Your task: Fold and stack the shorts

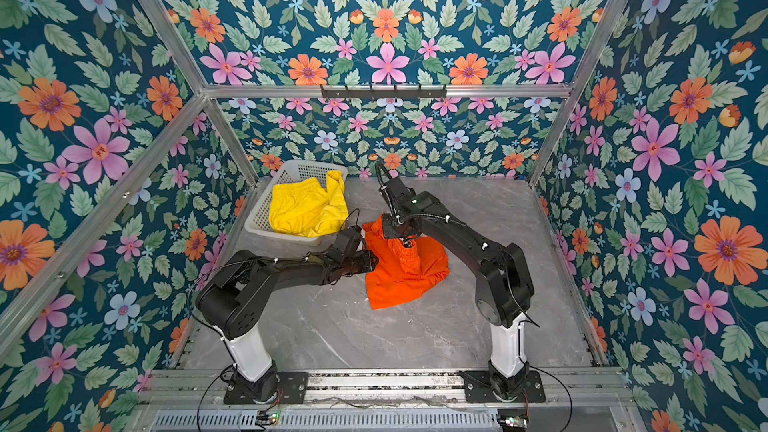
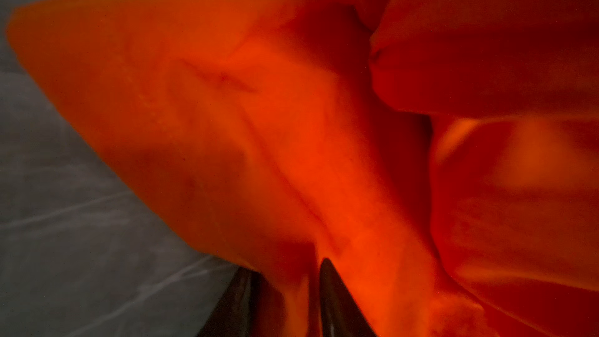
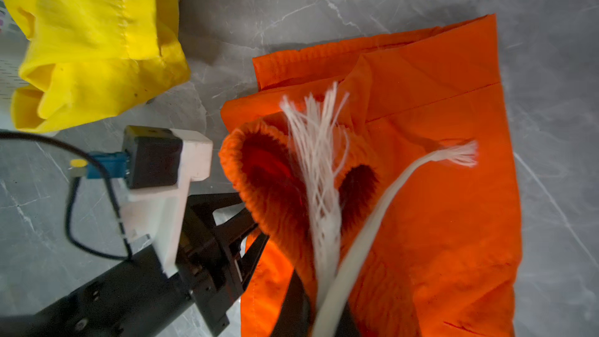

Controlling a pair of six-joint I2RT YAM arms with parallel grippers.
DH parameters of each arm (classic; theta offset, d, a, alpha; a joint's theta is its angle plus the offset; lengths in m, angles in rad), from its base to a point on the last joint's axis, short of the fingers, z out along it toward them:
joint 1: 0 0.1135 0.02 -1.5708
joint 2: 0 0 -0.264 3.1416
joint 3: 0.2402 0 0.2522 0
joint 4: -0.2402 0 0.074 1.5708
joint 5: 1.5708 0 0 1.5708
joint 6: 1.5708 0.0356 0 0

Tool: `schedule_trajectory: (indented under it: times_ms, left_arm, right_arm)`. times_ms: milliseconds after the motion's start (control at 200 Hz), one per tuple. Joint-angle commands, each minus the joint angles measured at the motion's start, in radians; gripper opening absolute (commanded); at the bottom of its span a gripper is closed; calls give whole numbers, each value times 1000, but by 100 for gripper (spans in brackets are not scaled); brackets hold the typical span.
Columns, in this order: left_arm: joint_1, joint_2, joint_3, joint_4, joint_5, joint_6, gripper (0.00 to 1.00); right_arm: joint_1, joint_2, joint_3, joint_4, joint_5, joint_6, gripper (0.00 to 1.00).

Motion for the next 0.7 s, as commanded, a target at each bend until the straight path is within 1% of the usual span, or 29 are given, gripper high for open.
schedule_trajectory:
  times_ms: [0,40,60,115,195,280,320,405,485,545,595,695]
  left_arm:
    - [3,-13,-8,-117,-32,-18,40]
    - [3,-26,-12,-122,-40,-20,42]
    - [3,-32,-12,-127,-43,-22,43]
    - [4,-59,-13,-147,-54,-27,46]
    - [7,-119,-25,-179,-80,-37,50]
    - [11,-202,-44,-214,-108,-52,53]
    - [11,-244,-54,-229,-125,-63,54]
    - [14,-334,-72,-258,-153,-91,55]
    - [16,-406,-97,-249,-152,-119,56]
    - [16,-444,-116,-227,-137,-145,56]
    - [16,-463,-136,-195,-123,-167,57]
    - [16,-456,-160,-123,-92,-183,63]
  right_arm:
    - [4,14,-38,134,-90,49,0]
    - [4,15,-60,169,-126,63,0]
    - [4,17,-70,185,-147,68,2]
    - [4,18,-84,216,-194,80,9]
    - [4,11,-94,256,-271,83,23]
    - [4,-14,-103,296,-349,77,33]
    - [4,-30,-108,306,-366,75,38]
    - [-1,-76,-129,319,-382,74,43]
    - [-26,-121,-153,298,-368,67,44]
    - [-73,-144,-184,275,-371,66,45]
    - [-121,-159,-219,261,-373,55,49]
    - [-230,-163,-283,235,-369,32,52]
